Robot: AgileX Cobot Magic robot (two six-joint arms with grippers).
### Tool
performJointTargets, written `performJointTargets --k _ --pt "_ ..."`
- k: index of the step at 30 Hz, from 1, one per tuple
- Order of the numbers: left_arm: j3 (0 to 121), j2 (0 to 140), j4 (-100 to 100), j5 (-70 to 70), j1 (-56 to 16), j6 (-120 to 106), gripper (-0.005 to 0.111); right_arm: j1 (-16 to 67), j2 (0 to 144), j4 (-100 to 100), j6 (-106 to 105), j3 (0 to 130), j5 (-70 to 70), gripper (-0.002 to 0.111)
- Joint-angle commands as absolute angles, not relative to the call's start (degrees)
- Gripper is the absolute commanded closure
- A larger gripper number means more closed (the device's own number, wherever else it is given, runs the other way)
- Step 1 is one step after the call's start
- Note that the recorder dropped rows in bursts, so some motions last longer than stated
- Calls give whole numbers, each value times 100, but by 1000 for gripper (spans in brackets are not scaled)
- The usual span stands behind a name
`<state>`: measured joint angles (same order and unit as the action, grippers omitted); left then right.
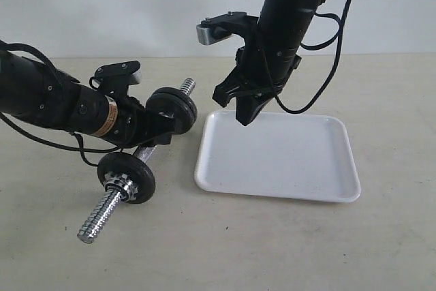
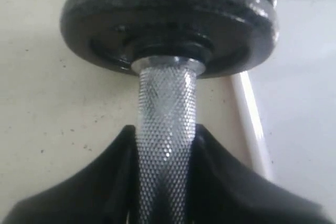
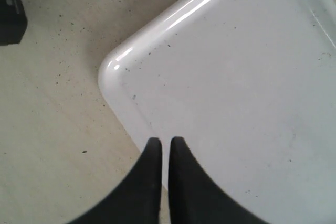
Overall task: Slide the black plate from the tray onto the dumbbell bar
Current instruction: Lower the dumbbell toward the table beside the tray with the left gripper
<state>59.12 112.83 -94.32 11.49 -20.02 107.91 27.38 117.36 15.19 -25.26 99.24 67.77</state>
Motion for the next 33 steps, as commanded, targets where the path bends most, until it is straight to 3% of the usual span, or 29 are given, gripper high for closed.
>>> performJointTargets --k 1,33 --pt "6196 10942 -9232 1030 -2010 11044 102 2731 11649 1486 -2555 9945 6786 109" --pt "6196 10942 -8795 1411 -2010 11841 102 2731 11649 1487 -2555 9945 6941 109"
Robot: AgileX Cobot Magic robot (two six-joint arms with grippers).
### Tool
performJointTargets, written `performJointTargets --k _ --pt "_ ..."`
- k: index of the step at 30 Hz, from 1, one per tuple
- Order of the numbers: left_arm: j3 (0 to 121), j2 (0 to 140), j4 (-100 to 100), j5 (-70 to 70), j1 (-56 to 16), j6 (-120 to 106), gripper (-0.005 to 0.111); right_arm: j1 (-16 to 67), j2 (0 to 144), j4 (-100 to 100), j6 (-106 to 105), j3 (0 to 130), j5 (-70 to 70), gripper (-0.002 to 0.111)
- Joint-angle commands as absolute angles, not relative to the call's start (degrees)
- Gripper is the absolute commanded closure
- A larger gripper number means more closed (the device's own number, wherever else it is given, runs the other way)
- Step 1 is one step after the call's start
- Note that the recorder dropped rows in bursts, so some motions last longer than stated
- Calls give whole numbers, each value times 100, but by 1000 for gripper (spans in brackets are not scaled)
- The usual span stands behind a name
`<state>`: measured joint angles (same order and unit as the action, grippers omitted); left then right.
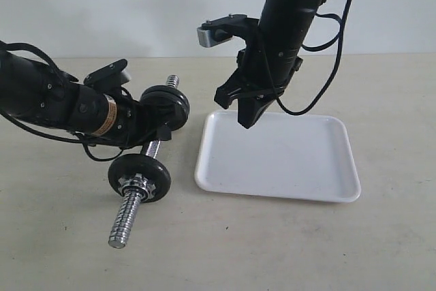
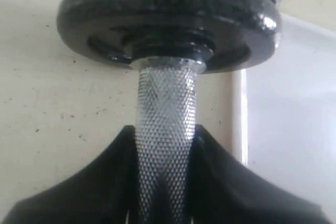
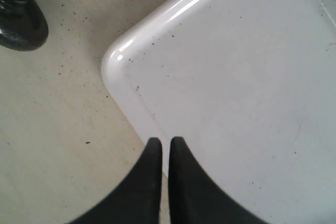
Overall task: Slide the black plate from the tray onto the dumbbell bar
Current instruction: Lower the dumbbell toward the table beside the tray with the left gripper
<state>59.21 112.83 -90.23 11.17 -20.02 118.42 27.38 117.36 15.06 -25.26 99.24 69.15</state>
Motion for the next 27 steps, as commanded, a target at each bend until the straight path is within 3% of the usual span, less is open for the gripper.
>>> performJointTargets --k 1,27 --pt "6196 10942 -8795 1411 -2010 11807 102 2731 11649 1487 -2555 9945 6941 109" --pt "6196 10942 -8789 1457 -2010 11348 102 2731 11649 1487 -2555 9945 6966 109"
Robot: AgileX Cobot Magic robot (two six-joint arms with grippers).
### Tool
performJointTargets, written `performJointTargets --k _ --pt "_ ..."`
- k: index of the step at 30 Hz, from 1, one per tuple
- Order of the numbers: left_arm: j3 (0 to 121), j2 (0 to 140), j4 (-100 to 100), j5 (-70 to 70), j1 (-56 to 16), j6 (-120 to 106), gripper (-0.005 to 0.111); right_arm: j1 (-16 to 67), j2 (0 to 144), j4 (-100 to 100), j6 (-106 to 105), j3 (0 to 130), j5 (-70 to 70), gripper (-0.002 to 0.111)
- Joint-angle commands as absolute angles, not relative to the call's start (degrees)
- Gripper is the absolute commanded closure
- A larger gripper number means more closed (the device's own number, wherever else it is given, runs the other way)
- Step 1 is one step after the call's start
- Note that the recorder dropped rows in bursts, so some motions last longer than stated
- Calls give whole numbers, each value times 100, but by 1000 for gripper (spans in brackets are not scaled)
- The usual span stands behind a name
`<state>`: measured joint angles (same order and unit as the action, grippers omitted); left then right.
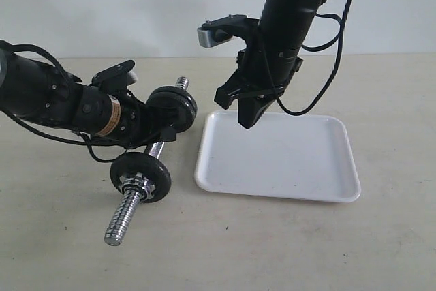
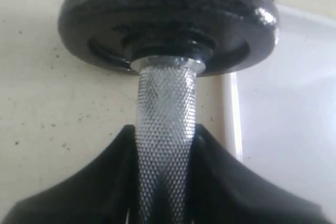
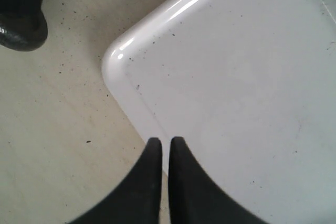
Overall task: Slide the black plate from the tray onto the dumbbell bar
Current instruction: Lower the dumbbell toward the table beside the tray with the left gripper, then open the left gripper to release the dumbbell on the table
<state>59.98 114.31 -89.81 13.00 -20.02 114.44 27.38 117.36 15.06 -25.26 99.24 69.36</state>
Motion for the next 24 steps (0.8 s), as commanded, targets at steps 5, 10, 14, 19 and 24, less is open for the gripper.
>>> performJointTargets --k 5,10,14,19,24 --pt "6196 10942 -8789 1458 -2010 11265 100 2731 11649 1487 -2555 9945 6975 109" --pt "6196 10942 -8789 1470 -2010 11265 77 2731 11649 1487 -2555 9945 6987 109" --pt "6196 10942 -8789 1470 -2010 11265 70 2731 11649 1487 -2555 9945 6996 109" --pt "6196 10942 -8789 1470 -2010 11265 70 2731 11649 1487 -2555 9945 6996 109" --pt "6196 10942 -8789 1470 -2010 11265 70 2731 11649 1487 -2555 9945 6996 109"
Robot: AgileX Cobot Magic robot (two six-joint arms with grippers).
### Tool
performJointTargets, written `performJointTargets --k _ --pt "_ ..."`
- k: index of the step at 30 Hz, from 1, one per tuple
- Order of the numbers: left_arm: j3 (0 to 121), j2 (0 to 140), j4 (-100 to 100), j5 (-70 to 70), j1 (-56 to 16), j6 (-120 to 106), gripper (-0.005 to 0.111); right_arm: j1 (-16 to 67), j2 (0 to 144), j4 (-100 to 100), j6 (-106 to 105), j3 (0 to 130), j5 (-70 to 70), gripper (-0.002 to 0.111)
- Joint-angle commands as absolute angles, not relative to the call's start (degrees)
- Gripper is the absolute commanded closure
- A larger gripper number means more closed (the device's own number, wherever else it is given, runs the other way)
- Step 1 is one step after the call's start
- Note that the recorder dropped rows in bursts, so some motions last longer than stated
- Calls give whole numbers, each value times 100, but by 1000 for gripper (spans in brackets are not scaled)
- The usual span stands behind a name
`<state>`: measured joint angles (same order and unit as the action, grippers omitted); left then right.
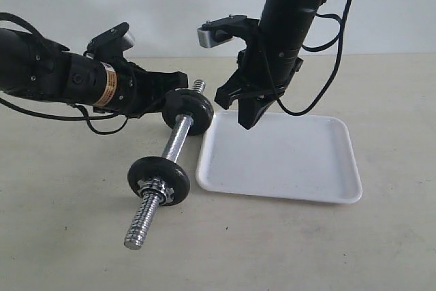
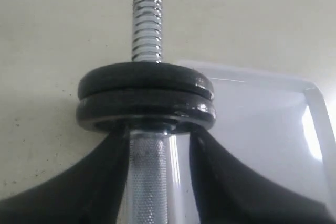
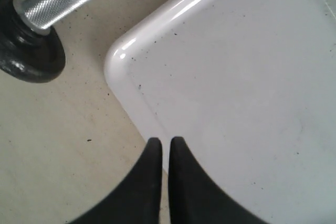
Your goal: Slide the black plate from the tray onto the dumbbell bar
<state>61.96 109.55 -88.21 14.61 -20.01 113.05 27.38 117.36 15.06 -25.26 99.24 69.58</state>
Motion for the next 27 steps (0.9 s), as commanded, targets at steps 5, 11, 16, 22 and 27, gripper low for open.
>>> performJointTargets --k 5,11,16,22,27 --pt "6196 10942 -8789 1470 -2010 11265 70 2731 11649 1487 -2567 9945 6996 109" --pt "6196 10942 -8829 1459 -1998 11145 70 2731 11649 1475 -2567 9945 6996 109" --pt "6196 10923 -8842 1417 -1990 10981 70 2731 11649 1394 -2567 9945 6996 109" --pt "6196 10506 -9159 1229 -1990 10949 70 2719 11352 1138 -2527 9945 6989 109" --pt "6196 9959 -9526 1141 -1990 10949 71 2666 10914 1053 -2416 9945 6964 109"
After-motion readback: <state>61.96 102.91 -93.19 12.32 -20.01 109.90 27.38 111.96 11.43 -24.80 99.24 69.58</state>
